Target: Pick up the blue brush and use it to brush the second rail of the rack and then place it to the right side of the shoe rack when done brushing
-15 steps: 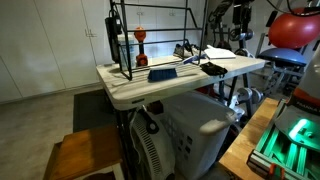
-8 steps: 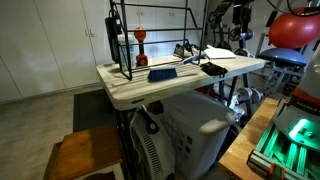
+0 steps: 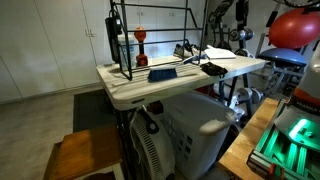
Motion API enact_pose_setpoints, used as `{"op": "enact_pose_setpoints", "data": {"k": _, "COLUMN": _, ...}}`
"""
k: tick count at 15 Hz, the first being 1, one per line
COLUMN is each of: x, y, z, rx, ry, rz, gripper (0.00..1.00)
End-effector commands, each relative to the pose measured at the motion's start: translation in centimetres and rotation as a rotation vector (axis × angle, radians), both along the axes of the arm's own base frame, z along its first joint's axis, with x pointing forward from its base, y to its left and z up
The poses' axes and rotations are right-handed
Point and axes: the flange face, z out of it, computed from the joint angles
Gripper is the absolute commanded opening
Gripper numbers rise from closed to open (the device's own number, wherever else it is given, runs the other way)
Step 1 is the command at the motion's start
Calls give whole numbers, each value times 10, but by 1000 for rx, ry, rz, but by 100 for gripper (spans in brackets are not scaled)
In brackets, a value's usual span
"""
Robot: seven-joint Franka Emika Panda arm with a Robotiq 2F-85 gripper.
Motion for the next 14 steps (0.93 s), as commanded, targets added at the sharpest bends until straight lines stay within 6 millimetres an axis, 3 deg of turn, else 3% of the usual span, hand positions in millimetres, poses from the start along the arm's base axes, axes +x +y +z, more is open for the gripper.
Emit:
{"op": "enact_pose_setpoints", "data": {"k": 1, "x": 7, "y": 26, "z": -1, "rx": -60, "ry": 64, "rz": 176, "gripper": 100}}
{"op": "enact_pose_setpoints", "data": {"k": 3, "x": 18, "y": 31, "z": -11, "rx": -107, "ry": 92, "rz": 261, "gripper": 100}}
{"op": "enact_pose_setpoints", "data": {"k": 9, "x": 46, "y": 4, "z": -19, "rx": -240, "ry": 100, "rz": 566, "gripper": 100}}
{"op": "enact_pose_setpoints", "data": {"k": 10, "x": 37, "y": 9, "z": -17, "rx": -207, "ry": 103, "rz": 474, "gripper": 100}}
{"op": "enact_pose_setpoints", "data": {"k": 14, "x": 39, "y": 6, "z": -17, "rx": -208, "ry": 100, "rz": 482, "gripper": 100}}
